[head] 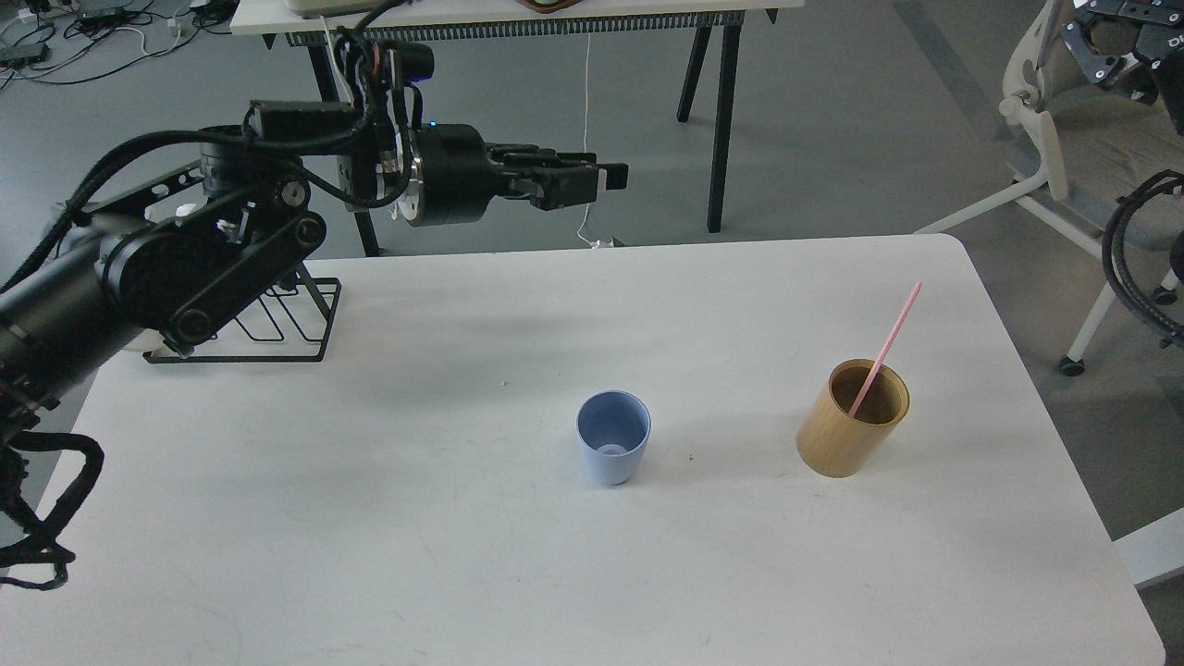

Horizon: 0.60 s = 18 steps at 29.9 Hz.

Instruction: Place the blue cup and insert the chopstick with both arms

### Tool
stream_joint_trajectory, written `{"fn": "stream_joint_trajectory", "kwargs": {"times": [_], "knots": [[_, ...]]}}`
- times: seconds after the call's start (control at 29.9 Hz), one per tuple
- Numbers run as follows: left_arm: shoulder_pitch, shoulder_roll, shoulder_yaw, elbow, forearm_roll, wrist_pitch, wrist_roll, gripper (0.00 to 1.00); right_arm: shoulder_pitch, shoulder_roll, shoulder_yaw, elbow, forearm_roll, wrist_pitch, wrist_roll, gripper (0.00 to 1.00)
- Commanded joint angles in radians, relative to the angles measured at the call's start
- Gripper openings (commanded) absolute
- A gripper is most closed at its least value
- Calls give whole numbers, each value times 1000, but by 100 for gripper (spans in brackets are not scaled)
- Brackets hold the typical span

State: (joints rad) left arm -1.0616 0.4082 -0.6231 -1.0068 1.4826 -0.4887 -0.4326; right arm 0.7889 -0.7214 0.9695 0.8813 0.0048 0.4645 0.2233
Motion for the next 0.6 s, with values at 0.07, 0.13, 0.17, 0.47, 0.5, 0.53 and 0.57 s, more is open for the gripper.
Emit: {"fn": "stream_joint_trajectory", "kwargs": {"times": [0.07, 0.13, 0.17, 0.47, 0.5, 0.53, 0.57], "knots": [[2, -3, -95, 121, -498, 0, -8, 82, -10, -79, -92, 10, -201, -59, -1, 98], [2, -5, -99, 161, -682, 28, -9, 88, -10, -96, -130, 11, -261, -70, -1, 98], [3, -5, -98, 174, -770, 51, -9, 91, -10, -104, -144, 14, -284, -73, 1, 97], [5, -22, -96, 413, -1347, 68, 3, 98, -13, -222, -299, 177, -569, -196, 1, 95], [5, -23, -96, 443, -1396, 56, 6, 98, -13, -240, -326, 206, -594, -217, 1, 95], [3, -23, -96, 470, -1436, 41, 14, 98, -13, -256, -348, 234, -620, -239, 2, 94], [5, -29, -93, 496, -1473, 20, 32, 98, -13, -271, -368, 266, -650, -260, 2, 93]]}}
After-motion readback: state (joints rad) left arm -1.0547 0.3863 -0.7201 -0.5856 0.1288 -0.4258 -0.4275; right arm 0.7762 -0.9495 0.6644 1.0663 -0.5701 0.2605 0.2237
